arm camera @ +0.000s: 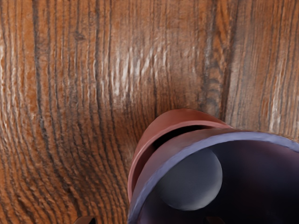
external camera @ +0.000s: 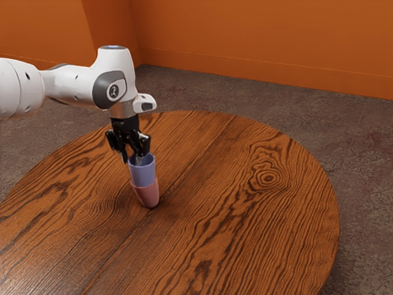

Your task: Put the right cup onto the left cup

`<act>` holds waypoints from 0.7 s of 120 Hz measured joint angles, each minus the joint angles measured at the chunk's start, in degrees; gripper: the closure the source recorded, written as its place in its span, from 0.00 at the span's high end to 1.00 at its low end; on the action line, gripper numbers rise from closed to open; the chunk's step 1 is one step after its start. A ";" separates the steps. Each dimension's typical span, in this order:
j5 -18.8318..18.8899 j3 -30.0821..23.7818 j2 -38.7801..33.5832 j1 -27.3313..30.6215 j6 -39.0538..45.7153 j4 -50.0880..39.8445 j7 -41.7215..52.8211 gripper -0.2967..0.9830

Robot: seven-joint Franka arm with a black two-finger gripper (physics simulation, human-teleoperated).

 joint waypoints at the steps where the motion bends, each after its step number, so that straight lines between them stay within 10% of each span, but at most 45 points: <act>1: 0.00 0.00 -0.05 -0.05 0.01 0.01 0.01 0.47; 32: 1.73 0.40 -6.32 -3.06 -3.09 0.88 0.28 0.68; 84: 3.55 0.40 -9.77 -4.80 -14.45 7.07 0.74 0.76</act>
